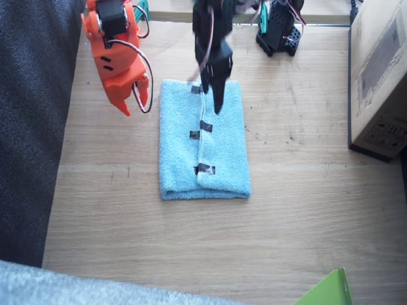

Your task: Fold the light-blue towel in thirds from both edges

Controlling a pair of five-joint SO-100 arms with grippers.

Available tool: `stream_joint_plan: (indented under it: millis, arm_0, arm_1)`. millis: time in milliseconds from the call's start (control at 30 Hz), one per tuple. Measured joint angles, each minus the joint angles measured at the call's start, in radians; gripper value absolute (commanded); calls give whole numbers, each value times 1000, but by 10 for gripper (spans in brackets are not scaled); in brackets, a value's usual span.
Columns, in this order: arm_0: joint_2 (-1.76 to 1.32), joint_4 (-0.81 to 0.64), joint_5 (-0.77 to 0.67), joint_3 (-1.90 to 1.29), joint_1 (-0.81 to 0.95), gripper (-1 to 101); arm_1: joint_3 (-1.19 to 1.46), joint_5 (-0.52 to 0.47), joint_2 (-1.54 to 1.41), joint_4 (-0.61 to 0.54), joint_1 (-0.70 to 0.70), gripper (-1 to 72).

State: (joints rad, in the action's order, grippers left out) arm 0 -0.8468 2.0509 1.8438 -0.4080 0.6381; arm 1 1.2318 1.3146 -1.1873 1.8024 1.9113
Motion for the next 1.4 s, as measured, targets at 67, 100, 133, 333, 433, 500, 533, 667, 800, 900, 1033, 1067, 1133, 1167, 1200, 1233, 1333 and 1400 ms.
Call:
stream_joint_plan:
  millis: [67, 100, 133, 333, 433, 500, 533, 667, 800, 900, 1033, 1067, 1133, 1167, 1200, 1233, 1333, 1400]
  arm_0:
    - [-77, 0, -3, -9, 57, -3]
    - [-118, 0, -18, -28, 109, -2]
    - [-161, 0, -43, -49, 178, -2]
    - [-545, -278, -129, -479, 752, -2]
    - [-833, -460, -137, -873, 946, -2]
    - [-1006, -554, -147, -1120, 1002, -2]
    - [-1092, -600, -153, -1238, 1019, -2]
    - [-1428, -744, -166, -1695, 1051, -3]
    - [-1697, -779, -141, -2000, 1046, -3]
    - [-1858, -792, -138, -2148, 1057, -3]
    - [-2019, -813, -152, -2284, 1071, -3]
    - [-2063, -804, -160, -2299, 1065, -3]
    - [-2146, -785, -173, -2310, 1052, -3]
    - [-2177, -781, -186, -2318, 1052, -3]
    - [-2198, -772, -193, -2329, 1055, -3]
    - [-2220, -758, -198, -2345, 1057, -3]
    - [-2321, -729, -202, -2358, 1057, -3]
    - [-2319, -726, -202, -2358, 1046, -3]
  arm_1:
    - [17, 0, -20, -12, -14, 30]
    - [34, 0, -35, -21, -29, 1]
    - [60, 0, -58, -35, -48, 1]
    - [267, -11, -270, -161, -161, 0]
    - [396, -23, -433, -232, -221, 0]
    - [506, -25, -549, -288, -279, -1]
    - [572, -25, -617, -322, -308, -1]
    - [887, -51, -919, -466, -399, -1]
    - [1115, -120, -1177, -525, -442, -1]
    - [1183, -138, -1289, -532, -502, -1]
    - [1279, -112, -1393, -548, -476, -1]
    - [1299, -98, -1417, -551, -476, 4]
    - [1325, -66, -1493, -551, -476, 15]
    - [1341, -55, -1534, -551, -469, 24]
    - [1361, -44, -1574, -551, -459, 29]
    - [1387, -35, -1618, -549, -446, 32]
    - [1479, -14, -1749, -531, -426, 38]
    - [1516, -11, -1833, -512, -425, 41]
